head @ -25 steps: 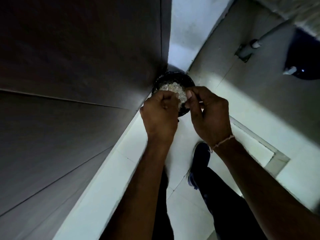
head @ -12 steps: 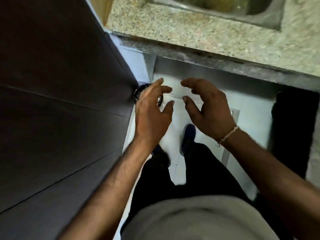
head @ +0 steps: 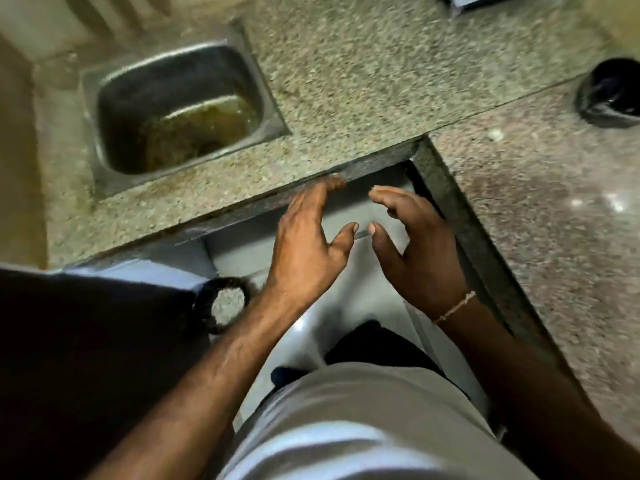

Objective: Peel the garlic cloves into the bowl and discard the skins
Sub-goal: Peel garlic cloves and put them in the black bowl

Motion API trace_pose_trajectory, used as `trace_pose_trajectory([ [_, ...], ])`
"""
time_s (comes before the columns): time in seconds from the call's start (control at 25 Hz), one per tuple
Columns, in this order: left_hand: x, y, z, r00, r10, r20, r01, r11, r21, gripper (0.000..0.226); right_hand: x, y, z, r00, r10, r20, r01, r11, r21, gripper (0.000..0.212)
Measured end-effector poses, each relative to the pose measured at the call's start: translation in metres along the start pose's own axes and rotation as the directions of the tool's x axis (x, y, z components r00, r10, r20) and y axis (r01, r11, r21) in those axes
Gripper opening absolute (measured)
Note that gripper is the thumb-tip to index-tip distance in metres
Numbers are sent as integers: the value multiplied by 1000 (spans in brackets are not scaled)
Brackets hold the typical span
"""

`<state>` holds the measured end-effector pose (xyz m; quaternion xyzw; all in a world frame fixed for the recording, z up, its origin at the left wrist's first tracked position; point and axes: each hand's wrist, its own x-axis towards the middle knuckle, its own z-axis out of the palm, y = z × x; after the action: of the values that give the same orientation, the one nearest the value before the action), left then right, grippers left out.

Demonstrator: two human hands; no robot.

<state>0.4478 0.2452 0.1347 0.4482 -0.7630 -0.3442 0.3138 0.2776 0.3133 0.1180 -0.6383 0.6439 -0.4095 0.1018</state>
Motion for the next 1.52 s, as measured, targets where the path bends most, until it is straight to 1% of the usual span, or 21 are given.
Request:
trace_pose_trajectory([
  [0.16, 53, 44, 62, 976, 181, 124, -180, 983, -24, 48, 7, 55, -63, 987, 54, -149, -64, 996, -63, 37],
  [0.24, 79, 63, 92, 946, 255, 201, -253, 967, -37, 45, 10, 83, -92, 970, 94, -225, -120, 987, -108, 38],
  [0.36, 110, 88, 131, 885, 325, 332, -322, 944, -68, 41, 6, 113, -127, 930, 153, -334, -211, 967, -143, 38],
  [0.44, 127, 99, 153, 847, 367, 385, -370, 927, -71, 38, 3, 125, -141, 911, 181, -371, -271, 940, -207, 39],
  [0.6, 166, 115, 201, 766, 414, 492, -421, 901, -102, 39, 3, 152, -160, 834, 305, -460, -441, 869, -224, 42],
  [0.72, 205, 113, 234, 718, 439, 540, -442, 887, -133, 38, 13, 176, -161, 764, 406, -501, -539, 829, -149, 43],
  [0.84, 250, 106, 265, 699, 440, 564, -462, 880, -113, 37, 39, 199, -155, 680, 517, -520, -647, 756, -94, 40],
  [0.88, 267, 102, 276, 684, 442, 581, -478, 872, -102, 38, 51, 207, -153, 652, 545, -527, -681, 727, -91, 39],
  [0.96, 300, 94, 298, 636, 436, 636, -495, 864, -98, 39, 78, 222, -147, 601, 592, -537, -739, 667, -91, 37],
  [1.08, 338, 82, 330, 564, 412, 716, -529, 846, -71, 35, 108, 245, -143, 547, 647, -531, -790, 610, -71, 36],
  [1.2, 368, 76, 366, 517, 350, 781, -552, 834, -8, 28, 127, 265, -142, 470, 689, -551, -840, 541, -40, 36],
  [1.24, 375, 75, 379, 489, 329, 808, -562, 827, 4, 28, 131, 269, -141, 446, 700, -558, -854, 519, -32, 35],
  [1.32, 384, 71, 400, 423, 300, 855, -595, 803, 13, 32, 134, 278, -141, 423, 712, -560, -868, 496, -24, 35],
  [1.36, 386, 69, 409, 403, 293, 867, -617, 787, 21, 32, 135, 283, -141, 417, 720, -555, -871, 490, -19, 35],
  [1.44, 385, 66, 420, 388, 297, 873, -660, 751, 38, 28, 135, 290, -142, 405, 733, -546, -881, 474, -18, 36],
  [1.52, 383, 64, 425, 404, 309, 861, -670, 741, 49, 22, 134, 296, -142, 382, 746, -546, -895, 445, -18, 37],
])
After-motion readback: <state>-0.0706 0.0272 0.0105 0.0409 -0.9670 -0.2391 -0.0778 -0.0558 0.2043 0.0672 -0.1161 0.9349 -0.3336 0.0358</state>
